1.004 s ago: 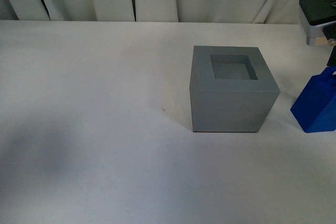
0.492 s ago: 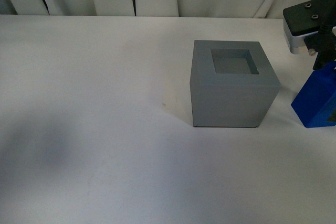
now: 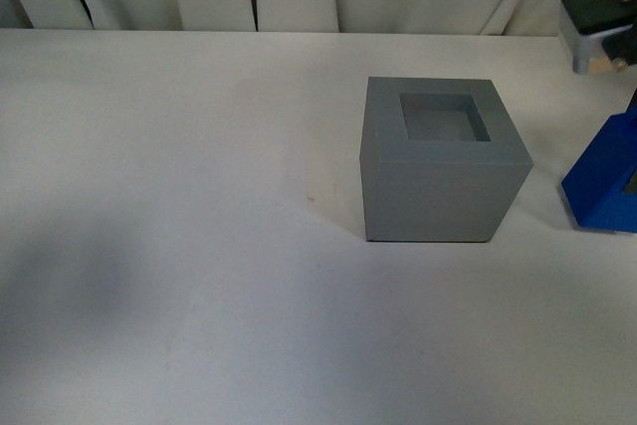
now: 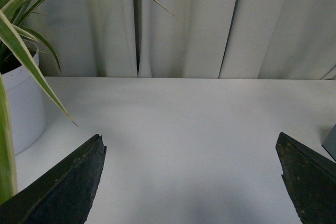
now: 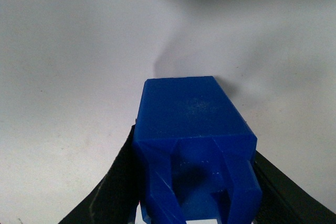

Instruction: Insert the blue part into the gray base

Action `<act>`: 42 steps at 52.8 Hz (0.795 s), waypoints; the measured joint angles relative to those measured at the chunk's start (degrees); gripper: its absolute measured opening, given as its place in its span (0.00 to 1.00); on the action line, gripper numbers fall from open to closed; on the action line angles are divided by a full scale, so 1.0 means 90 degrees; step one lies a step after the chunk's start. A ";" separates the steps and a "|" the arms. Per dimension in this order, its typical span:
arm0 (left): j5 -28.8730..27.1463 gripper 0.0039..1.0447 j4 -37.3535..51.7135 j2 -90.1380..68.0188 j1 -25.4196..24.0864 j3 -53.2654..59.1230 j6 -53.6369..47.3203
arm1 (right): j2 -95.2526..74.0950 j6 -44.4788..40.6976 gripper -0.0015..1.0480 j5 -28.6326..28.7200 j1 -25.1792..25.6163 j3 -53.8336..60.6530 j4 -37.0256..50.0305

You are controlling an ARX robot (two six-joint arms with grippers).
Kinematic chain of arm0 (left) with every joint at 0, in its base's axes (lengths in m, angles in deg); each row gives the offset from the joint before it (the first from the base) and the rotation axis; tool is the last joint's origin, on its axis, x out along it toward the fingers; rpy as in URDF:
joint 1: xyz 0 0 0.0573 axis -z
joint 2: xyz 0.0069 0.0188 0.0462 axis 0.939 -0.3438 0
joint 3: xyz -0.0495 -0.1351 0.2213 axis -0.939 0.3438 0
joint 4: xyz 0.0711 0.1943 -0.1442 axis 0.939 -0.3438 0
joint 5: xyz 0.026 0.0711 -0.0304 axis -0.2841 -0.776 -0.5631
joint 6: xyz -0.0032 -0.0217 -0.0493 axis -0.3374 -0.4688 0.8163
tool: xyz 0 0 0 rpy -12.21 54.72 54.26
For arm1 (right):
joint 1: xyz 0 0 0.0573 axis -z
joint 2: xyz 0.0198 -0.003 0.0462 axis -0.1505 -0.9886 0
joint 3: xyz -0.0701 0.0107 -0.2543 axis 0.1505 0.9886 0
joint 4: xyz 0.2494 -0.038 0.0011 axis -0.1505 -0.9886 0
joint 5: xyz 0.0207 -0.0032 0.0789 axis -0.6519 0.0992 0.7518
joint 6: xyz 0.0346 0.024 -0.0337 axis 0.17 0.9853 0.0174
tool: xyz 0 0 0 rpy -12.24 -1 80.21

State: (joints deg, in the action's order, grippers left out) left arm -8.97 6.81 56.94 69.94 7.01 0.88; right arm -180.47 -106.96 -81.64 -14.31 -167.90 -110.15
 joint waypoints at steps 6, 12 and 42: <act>0.0000 0.94 0.0000 0.0000 0.0000 0.0000 -0.0002 | 0.0136 0.0024 0.45 0.0187 -0.0019 -0.0408 -0.0352; 0.0000 0.94 0.0000 0.0000 0.0000 0.0000 -0.0002 | 0.0226 0.0046 0.45 0.0301 -0.0109 -0.0925 -0.0738; 0.0000 0.94 0.0000 0.0000 0.0000 0.0000 0.0000 | 0.0027 0.0617 0.45 0.0729 -0.1280 -0.2106 -0.1219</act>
State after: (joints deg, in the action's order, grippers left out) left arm -8.97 6.81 56.94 69.94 7.01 0.88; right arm -180.23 -101.41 -75.08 -25.82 -186.85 -121.13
